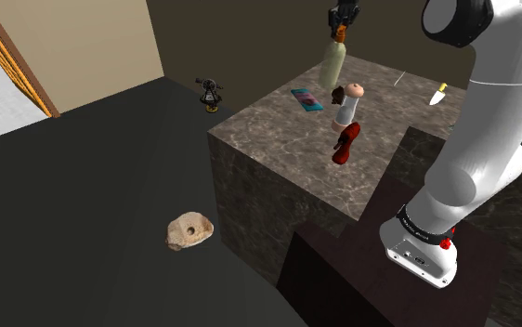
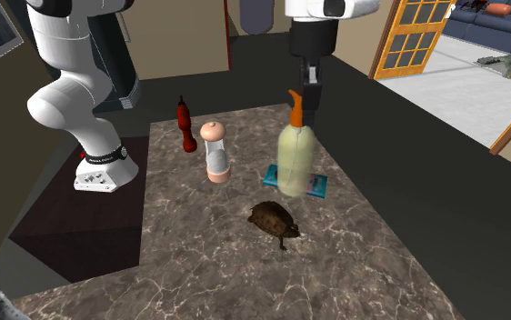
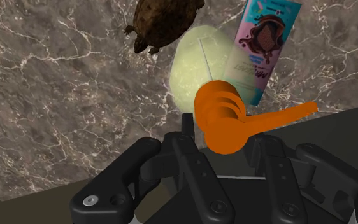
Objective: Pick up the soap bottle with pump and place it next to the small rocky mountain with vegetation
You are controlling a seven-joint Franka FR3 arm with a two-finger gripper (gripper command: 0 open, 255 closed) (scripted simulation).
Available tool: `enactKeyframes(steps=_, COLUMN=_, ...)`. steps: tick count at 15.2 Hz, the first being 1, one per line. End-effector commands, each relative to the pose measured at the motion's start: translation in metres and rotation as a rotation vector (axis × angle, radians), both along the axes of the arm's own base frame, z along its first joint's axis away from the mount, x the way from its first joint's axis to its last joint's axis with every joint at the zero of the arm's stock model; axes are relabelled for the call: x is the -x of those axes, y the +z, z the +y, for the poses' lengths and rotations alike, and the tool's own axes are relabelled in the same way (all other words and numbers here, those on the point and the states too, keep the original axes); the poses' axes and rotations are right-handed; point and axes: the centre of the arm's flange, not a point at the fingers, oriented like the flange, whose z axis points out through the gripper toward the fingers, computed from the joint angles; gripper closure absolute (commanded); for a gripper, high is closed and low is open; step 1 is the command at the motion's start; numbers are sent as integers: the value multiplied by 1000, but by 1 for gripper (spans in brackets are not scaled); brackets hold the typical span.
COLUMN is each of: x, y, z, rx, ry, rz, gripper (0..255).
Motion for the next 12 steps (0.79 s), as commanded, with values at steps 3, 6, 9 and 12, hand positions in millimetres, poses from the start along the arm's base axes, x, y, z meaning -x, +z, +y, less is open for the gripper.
enactKeyframes(steps=3, x=1, y=23, z=1, rx=0, ry=0, rz=0, gripper=255)
enactKeyframes(steps=6, x=1, y=39, z=1, rx=0, ry=0, rz=0, gripper=255)
enactKeyframes(steps=9, x=1, y=55, z=1, rx=0, ry=0, rz=0, gripper=255)
enactKeyframes(steps=12, x=12, y=64, z=-6, rx=0, ry=0, rz=0, gripper=255)
